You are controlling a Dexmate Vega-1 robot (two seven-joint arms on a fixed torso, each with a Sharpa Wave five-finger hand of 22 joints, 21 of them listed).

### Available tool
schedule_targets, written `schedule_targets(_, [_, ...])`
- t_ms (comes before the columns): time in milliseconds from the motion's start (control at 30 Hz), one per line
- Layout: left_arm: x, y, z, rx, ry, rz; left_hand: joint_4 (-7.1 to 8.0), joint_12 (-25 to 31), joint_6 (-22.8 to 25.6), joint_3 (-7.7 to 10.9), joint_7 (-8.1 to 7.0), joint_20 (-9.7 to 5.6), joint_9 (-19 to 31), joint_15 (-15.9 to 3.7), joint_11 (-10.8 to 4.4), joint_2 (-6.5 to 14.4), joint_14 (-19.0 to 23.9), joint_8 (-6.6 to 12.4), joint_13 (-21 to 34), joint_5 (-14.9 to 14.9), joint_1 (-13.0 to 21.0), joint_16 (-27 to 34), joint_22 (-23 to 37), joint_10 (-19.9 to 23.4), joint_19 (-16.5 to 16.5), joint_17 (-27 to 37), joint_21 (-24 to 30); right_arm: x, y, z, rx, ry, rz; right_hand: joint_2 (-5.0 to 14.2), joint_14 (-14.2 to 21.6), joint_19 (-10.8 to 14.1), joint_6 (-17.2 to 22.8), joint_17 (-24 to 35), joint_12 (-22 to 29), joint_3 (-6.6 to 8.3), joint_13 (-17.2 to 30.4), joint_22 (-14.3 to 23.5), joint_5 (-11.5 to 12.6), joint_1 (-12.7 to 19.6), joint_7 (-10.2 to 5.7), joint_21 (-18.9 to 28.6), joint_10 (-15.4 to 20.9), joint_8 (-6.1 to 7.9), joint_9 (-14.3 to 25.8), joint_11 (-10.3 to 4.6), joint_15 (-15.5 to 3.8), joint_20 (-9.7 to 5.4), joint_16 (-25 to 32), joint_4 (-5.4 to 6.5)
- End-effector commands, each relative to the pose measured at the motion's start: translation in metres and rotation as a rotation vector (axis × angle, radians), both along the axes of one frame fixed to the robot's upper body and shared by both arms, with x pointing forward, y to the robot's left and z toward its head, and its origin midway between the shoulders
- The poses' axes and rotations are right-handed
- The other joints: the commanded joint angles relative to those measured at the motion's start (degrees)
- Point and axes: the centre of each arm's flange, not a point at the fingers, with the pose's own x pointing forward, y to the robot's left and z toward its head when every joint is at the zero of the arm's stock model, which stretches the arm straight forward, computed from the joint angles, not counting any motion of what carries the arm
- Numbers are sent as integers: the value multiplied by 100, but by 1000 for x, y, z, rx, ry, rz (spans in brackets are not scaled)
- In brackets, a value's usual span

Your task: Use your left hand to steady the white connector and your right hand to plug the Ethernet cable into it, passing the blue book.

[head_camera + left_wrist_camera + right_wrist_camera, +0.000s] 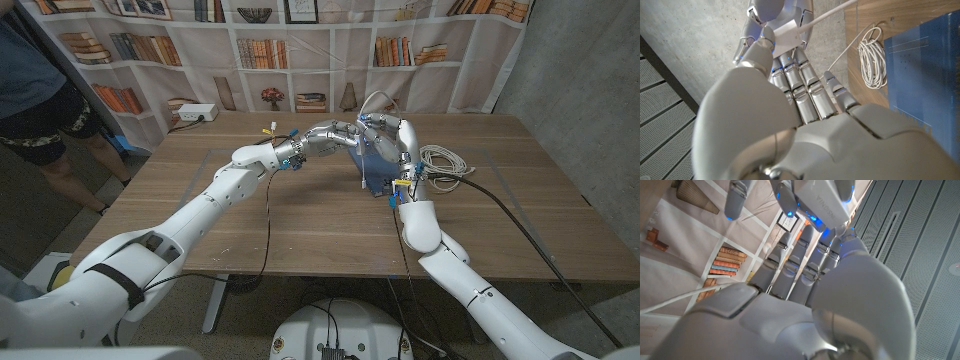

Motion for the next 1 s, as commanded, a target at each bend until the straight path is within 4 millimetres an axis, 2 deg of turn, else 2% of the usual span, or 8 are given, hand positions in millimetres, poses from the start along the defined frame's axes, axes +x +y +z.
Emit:
schedule_targets(33, [0,1,0,-22,21,9,735,115,40,744,9,13,15,-419,-226,226,-8,43,743,23,-103,14,6,261,0,11,-7,1,-2,1,-26,-25,6,56,60,34,388,9,19,-30,13,7,29,34,-315,37,30,22,24,-15,-363,-33,37,-14])
schedule_targets(567, [0,-1,-2,9,59,52,717,113,62,735,46,-86,4,-418,-215,222,27,47,740,21,-80,34,5,275,10,20,-3,0,-1,4,-57,-63,-12,66,60,27,391,11,19,-48,36,6,26,48,-313,36,9,12,22,-13,-365,-75,34,-11])
schedule_targets(1000, [-3,-2,-2,38,56,54,716,116,78,734,87,-88,4,-404,-189,229,91,53,728,20,-73,54,3,307,63,21,12,3,-1,2,-62,-30,-23,74,58,44,387,11,19,-63,54,6,23,66,-314,43,-7,4,23,-14,-370,-58,32,-12])
